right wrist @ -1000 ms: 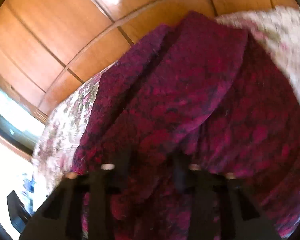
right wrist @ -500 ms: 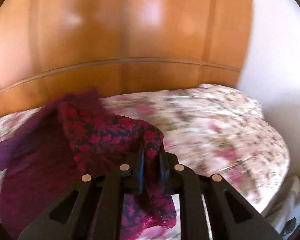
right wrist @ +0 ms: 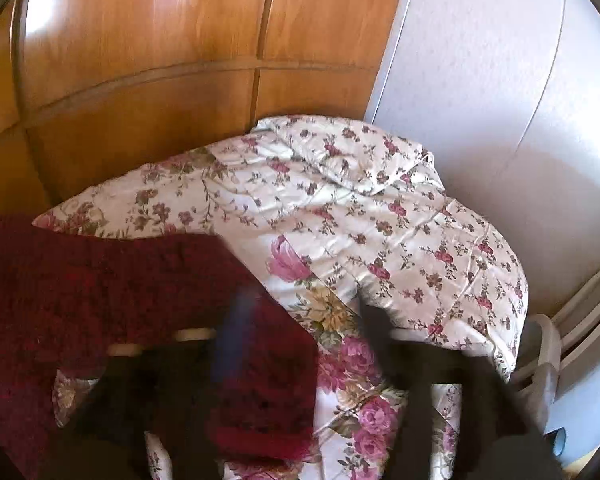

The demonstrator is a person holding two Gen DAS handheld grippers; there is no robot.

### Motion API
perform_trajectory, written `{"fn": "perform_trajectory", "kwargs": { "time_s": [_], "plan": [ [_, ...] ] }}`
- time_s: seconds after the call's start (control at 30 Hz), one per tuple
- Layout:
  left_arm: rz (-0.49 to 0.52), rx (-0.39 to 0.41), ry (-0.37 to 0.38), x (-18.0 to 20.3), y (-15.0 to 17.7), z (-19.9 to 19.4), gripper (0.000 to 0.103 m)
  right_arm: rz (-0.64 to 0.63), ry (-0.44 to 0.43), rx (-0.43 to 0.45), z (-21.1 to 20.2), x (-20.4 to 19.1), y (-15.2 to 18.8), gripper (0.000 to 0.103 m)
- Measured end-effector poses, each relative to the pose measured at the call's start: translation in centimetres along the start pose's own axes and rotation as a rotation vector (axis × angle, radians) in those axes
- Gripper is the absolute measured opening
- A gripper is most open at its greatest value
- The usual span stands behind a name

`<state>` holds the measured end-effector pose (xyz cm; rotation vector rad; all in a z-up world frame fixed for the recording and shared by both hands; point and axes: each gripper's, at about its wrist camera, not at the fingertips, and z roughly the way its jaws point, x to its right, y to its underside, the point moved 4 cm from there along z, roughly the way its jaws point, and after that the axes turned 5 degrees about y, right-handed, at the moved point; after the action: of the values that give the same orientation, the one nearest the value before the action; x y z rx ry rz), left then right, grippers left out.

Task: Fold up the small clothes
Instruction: 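Shake the top out and lay it flat, opening both grippers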

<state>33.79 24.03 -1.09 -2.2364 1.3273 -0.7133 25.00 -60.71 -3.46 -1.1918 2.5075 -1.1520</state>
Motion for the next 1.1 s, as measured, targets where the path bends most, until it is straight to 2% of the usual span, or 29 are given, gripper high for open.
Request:
{"fn": "perform_trajectory", "kwargs": {
  "time_s": [0.03, 0.1, 0.17, 0.27, 0.3, 0.37, 0.47, 0.57, 0.67, 0.7, 0.77, 0.8, 0.83, 0.87, 0.9, 0.97, 1.07, 1.1],
  "plan": [
    [0.002, 0.021, -0.004, 0.0, 0.0, -0.3, 0.075, 0.002, -0.010, 0.012, -0.5, 0.0, 0.3, 0.073],
    [0.013, 0.098, 0.019, 0.1, 0.5, -2.0, 0.078, -0.025, -0.042, 0.020, -1.6, -0.7, 1.4, 0.075],
    [0.034, 0.092, 0.080, 0.3, 1.8, -3.1, 0.078, -0.035, -0.105, 0.014, -2.8, -1.3, 3.0, 0.077],
    [0.065, 0.008, 0.288, 1.0, 6.5, -4.2, 0.078, -0.060, -0.288, -0.062, -5.4, -2.7, 7.4, 0.078],
    [0.081, -0.023, 0.336, 1.2, 8.0, -4.4, 0.078, -0.066, -0.344, -0.094, -6.0, -3.2, 8.8, 0.078],
    [0.113, -0.120, 0.471, 2.2, 12.7, -4.9, 0.078, -0.081, -0.459, -0.167, -7.5, -4.2, 12.0, 0.077],
    [0.110, -0.261, 0.651, 3.8, 19.2, -5.5, 0.075, -0.094, -0.634, -0.290, -10.3, -5.9, 17.6, 0.073],
    [0.076, -0.357, 0.788, 5.7, 24.5, -6.3, 0.075, -0.119, -0.725, -0.358, -12.5, -6.8, 21.2, 0.071],
    [0.047, -0.359, 0.850, 7.0, 26.9, -7.0, 0.075, -0.161, -0.771, -0.381, -14.5, -7.4, 24.0, 0.065],
    [0.042, -0.344, 0.859, 7.6, 27.1, -7.3, 0.071, -0.171, -0.773, -0.382, -14.8, -7.5, 24.5, 0.060],
    [0.003, -0.381, 0.924, 9.0, 27.5, -7.3, 0.052, -0.190, -0.778, -0.367, -15.4, -7.9, 25.0, 0.049],
    [-0.003, -0.399, 0.922, 9.3, 28.0, -6.6, 0.044, -0.198, -0.783, -0.360, -15.7, -8.1, 25.0, 0.041],
    [0.010, -0.396, 0.904, 10.0, 28.2, -6.6, 0.030, -0.206, -0.788, -0.356, -16.0, -8.4, 24.9, 0.032],
    [0.034, -0.399, 0.892, 10.6, 28.4, -6.6, 0.023, -0.225, -0.787, -0.344, -16.5, -8.7, 24.6, 0.029],
    [0.032, -0.405, 0.880, 10.8, 28.2, -6.7, 0.020, -0.245, -0.783, -0.323, -17.1, -9.1, 24.4, 0.024],
    [0.026, -0.385, 0.876, 10.2, 27.2, -7.3, 0.018, -0.298, -0.781, -0.243, -19.3, -9.4, 23.0, 0.022],
    [0.067, -0.333, 0.880, 9.7, 24.5, -10.8, 0.009, -0.327, -0.806, -0.130, -22.8, -8.8, 20.6, 0.020],
    [0.086, -0.313, 0.884, 9.5, 23.6, -12.0, 0.003, -0.331, -0.815, -0.099, -23.9, -8.5, 19.8, 0.019]
  ]
}}
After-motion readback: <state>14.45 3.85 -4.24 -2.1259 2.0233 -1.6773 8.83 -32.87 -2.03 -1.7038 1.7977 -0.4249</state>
